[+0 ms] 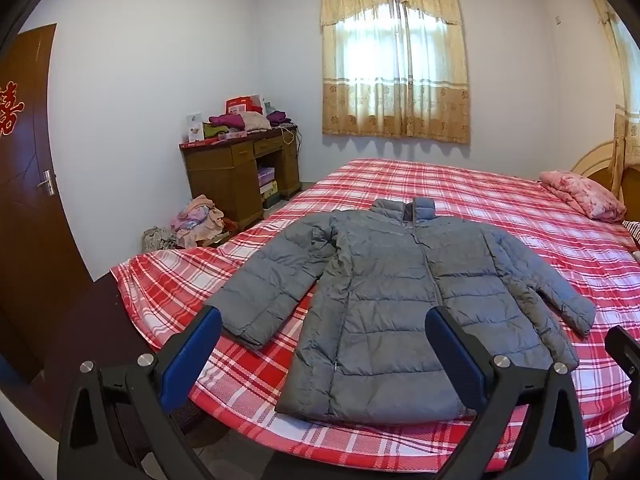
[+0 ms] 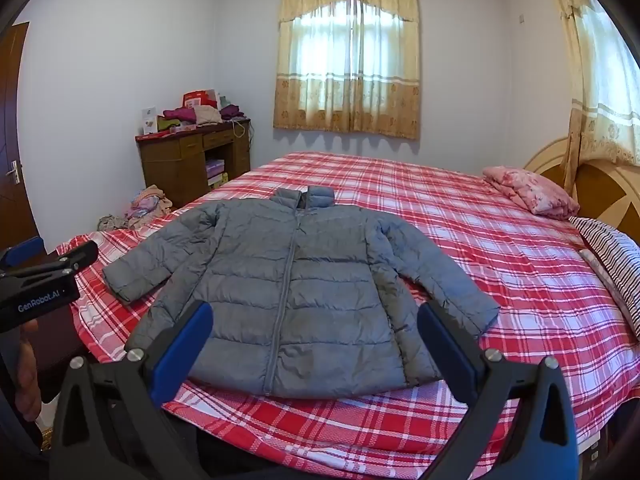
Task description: Fold large clothes
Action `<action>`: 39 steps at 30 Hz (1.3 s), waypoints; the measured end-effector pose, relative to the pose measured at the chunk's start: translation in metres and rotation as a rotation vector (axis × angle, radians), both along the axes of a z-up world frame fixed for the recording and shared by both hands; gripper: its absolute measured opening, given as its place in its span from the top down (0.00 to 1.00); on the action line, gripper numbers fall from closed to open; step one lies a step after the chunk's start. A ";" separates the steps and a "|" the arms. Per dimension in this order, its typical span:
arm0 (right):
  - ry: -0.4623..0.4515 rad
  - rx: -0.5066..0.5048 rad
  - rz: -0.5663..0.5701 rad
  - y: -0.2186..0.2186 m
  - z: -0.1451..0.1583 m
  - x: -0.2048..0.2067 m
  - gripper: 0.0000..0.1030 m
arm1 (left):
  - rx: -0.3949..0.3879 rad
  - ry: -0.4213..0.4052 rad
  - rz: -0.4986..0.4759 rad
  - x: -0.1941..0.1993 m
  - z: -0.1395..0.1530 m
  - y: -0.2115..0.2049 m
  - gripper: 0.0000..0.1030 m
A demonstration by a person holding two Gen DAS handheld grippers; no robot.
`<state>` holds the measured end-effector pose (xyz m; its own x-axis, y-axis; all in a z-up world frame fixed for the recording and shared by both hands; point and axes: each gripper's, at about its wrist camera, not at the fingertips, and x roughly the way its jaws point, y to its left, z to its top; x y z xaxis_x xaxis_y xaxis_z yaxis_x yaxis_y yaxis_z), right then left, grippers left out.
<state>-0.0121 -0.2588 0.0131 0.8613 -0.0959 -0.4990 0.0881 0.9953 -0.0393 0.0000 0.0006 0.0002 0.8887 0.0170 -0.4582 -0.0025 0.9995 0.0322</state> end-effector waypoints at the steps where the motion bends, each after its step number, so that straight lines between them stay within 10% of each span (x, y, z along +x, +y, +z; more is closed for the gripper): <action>1: -0.001 -0.003 0.000 0.000 0.000 0.000 0.00 | 0.002 -0.002 0.001 0.000 0.000 0.000 0.01; 39: 0.016 0.022 0.002 0.009 -0.008 -0.003 0.00 | 0.015 -0.034 0.029 -0.001 0.003 0.004 0.01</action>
